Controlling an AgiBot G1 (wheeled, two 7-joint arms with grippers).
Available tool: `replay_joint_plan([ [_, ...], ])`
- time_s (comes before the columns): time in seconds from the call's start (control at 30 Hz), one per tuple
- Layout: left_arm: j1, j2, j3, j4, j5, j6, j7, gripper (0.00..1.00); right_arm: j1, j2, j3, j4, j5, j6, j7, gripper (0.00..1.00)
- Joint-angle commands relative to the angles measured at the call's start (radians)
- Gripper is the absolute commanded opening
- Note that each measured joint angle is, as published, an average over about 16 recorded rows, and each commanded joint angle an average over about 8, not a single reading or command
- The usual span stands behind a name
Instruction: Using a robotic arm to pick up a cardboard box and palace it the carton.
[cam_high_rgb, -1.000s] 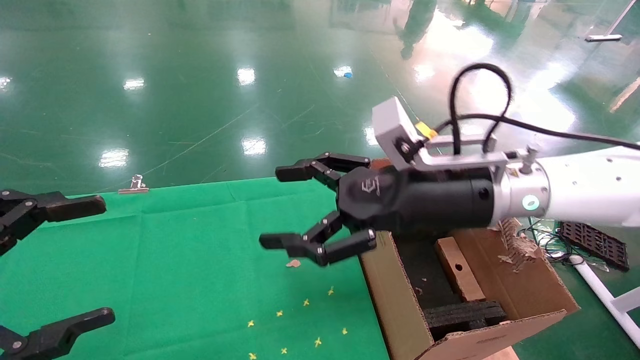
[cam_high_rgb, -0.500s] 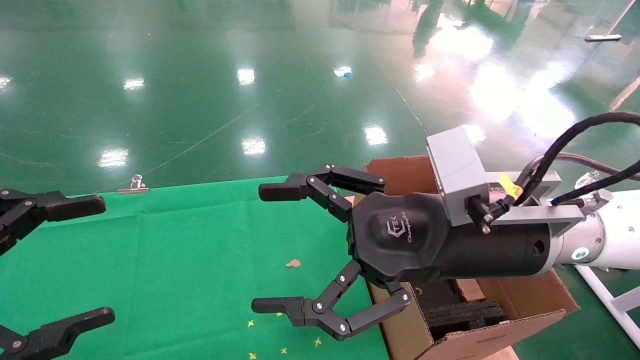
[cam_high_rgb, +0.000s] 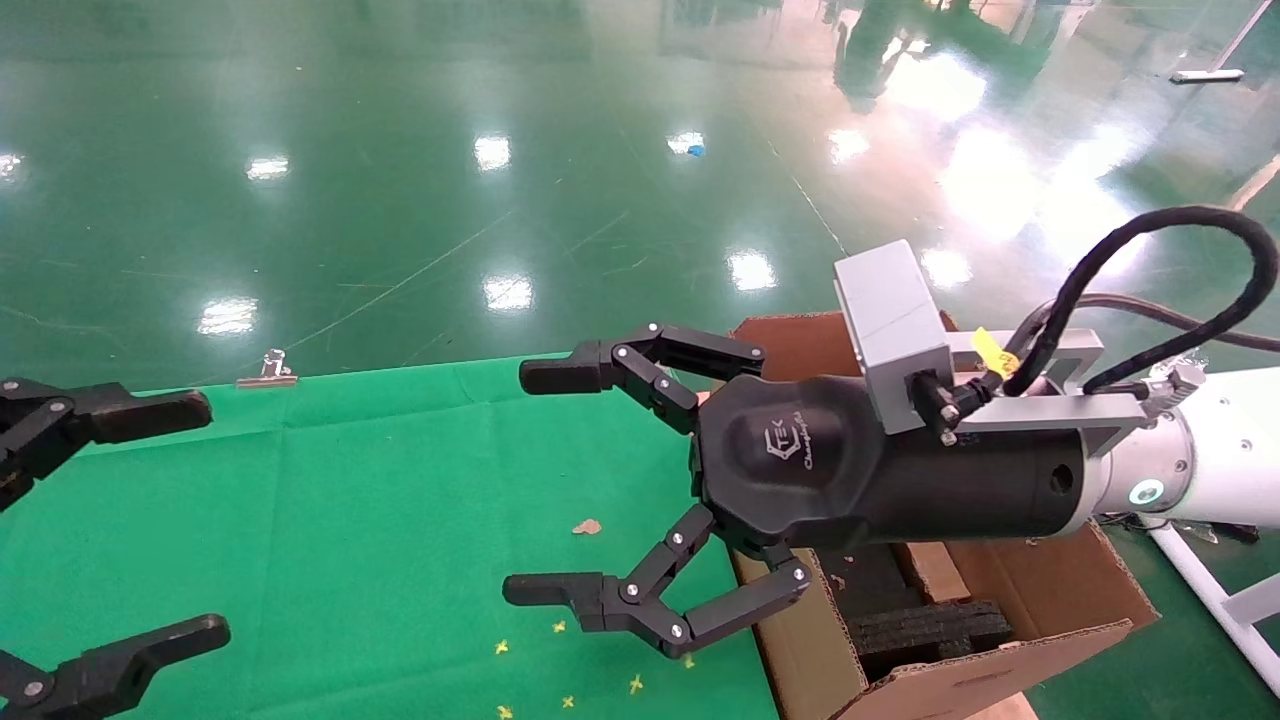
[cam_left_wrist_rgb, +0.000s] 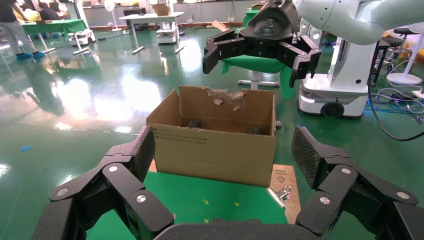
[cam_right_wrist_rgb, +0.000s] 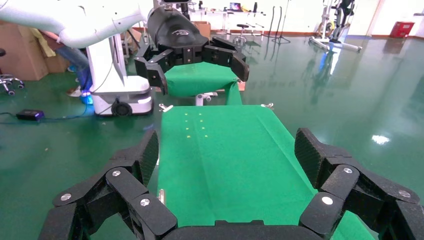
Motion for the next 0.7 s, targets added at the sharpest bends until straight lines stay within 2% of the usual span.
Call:
replay_joint_plan([
  [0.03,0.0,0.0,0.0,0.0,0.0,0.0,0.0,1.0,0.003,0.0,-0.003,-0.002,-0.002,0.001,0.001,1.0],
  [0.7,0.0,0.0,0.0,0.0,0.0,0.0,0.0,1.0,0.014,-0.002,-0.014,-0.009,-0.008,0.003,0.004,1.0],
])
